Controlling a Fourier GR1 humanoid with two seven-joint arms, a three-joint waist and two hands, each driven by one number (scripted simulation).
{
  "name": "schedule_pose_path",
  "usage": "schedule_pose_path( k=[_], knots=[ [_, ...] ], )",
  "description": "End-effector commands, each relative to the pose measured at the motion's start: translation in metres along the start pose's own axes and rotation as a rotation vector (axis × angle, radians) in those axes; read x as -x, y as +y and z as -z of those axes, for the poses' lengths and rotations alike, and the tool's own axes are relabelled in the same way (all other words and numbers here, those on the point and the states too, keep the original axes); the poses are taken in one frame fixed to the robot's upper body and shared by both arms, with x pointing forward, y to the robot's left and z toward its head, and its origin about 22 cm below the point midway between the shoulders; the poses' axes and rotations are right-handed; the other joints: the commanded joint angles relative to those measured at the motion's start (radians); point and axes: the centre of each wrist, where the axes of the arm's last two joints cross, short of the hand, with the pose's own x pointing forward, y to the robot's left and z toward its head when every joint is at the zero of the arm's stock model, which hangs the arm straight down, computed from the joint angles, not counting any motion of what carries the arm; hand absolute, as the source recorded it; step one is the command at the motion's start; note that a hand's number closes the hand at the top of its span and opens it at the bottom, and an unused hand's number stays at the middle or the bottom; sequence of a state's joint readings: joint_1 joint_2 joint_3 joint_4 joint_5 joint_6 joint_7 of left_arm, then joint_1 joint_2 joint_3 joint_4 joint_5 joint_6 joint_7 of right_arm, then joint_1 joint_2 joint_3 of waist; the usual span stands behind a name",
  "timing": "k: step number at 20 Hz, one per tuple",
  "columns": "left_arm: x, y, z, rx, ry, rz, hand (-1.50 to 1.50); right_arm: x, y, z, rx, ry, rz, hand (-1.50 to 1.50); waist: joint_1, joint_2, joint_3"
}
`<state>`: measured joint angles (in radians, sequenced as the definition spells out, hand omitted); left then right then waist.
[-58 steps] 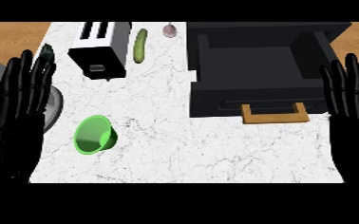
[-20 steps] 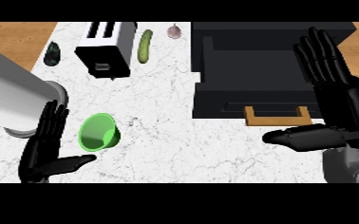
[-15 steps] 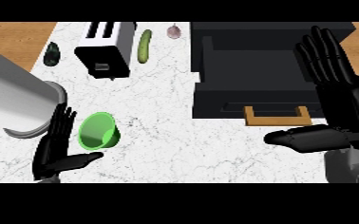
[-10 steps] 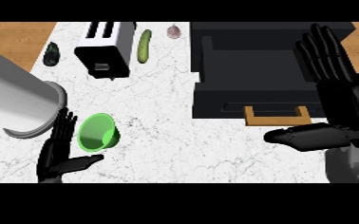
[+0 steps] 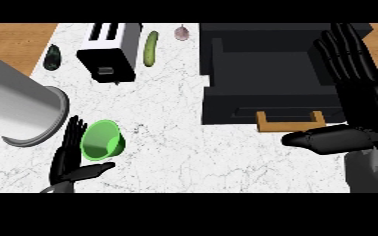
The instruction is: Pick up the cup, place it into the drawer and close the drawer
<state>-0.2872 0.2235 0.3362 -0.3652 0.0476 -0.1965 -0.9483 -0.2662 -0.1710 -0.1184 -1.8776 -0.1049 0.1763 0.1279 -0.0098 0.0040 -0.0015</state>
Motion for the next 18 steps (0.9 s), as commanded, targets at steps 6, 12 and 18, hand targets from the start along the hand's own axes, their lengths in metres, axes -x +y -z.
schedule_pose_path(
  k=[6, 12, 18],
  knots=[
    [0.005, -0.002, 0.001, 0.017, -0.058, -0.015, -1.5, -0.006, -0.001, -0.008, 0.003, -0.004, 0.006, -1.5, -0.005, -0.001, -0.001],
    [0.006, -0.018, 0.008, 0.051, -0.07, -0.021, -1.5, -0.006, -0.005, 0.008, -0.017, 0.006, 0.0, -1.5, -0.007, 0.003, -0.002],
    [0.002, -0.025, 0.02, 0.134, -0.057, -0.163, -1.5, 0.001, -0.01, 0.01, -0.014, -0.006, -0.012, -1.5, -0.009, 0.007, -0.003]
  ],
)
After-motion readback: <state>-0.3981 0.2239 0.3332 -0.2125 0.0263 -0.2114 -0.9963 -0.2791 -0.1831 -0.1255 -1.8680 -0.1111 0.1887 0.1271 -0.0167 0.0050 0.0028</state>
